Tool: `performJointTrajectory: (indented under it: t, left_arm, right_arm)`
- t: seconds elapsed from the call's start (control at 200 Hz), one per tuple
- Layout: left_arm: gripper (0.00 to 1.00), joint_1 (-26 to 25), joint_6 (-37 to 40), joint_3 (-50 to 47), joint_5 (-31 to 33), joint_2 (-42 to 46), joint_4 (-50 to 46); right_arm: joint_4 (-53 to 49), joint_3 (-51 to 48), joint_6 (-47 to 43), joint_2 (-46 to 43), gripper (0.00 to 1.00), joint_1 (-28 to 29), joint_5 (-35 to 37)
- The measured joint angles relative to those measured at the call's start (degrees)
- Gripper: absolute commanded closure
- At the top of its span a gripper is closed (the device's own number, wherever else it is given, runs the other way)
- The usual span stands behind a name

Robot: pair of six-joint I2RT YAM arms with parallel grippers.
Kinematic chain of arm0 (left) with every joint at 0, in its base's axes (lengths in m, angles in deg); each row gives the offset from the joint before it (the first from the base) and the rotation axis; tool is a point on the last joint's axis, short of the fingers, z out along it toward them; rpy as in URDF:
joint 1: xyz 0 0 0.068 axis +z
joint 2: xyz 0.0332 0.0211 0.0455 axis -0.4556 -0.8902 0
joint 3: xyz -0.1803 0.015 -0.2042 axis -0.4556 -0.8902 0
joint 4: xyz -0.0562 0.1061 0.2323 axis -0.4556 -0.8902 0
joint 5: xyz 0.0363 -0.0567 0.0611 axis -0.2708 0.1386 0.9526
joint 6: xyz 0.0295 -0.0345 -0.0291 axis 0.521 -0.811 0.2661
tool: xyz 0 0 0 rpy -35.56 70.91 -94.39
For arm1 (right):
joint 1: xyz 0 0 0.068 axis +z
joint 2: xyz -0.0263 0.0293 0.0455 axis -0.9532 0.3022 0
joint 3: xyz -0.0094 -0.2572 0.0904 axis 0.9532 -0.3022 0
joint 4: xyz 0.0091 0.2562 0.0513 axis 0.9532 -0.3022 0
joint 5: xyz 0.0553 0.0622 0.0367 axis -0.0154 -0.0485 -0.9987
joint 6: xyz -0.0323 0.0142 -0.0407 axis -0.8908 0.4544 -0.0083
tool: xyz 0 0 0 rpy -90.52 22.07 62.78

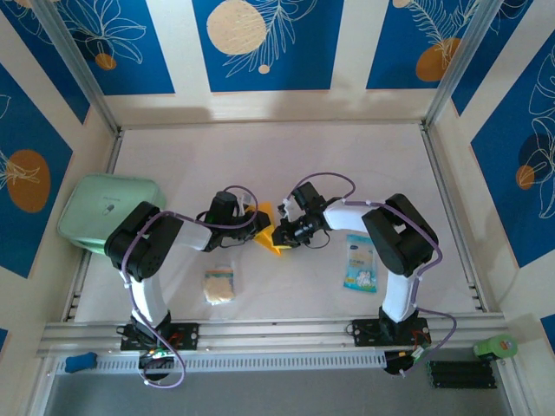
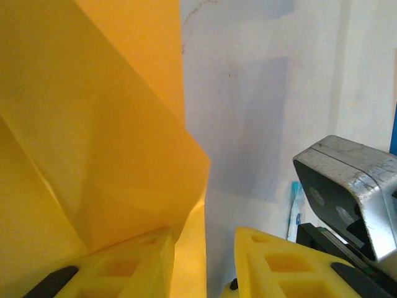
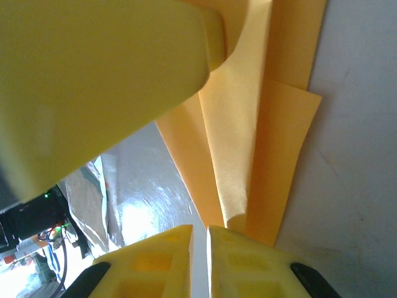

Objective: Fold a paper plane with a square sheet of paper (pick it up from the middle)
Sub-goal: Fourth fold the wing at the center of the table.

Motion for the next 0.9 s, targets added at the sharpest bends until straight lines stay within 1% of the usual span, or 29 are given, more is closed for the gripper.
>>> performJointTrajectory:
  t: [0.25,0.655,0.9]
  left_arm:
    - [0.65,0.0,-0.5,0.0,-0.4,-0.3,0.8]
    - [0.59,0.0,-1.0,0.2,-0.9,-0.3,1.3]
    - [0.56,0.0,-1.0,1.3,-1.5,-0.2,-0.3]
  right_arm:
    - [-0.4,0.0,0.0,0.5,0.87,0.0,0.7]
    - [-0.5,0.0,0.0,1.3,0.87,0.0,1.3]
    - [-1.0,0.1,0.0,1.4,0.87,0.0,1.7]
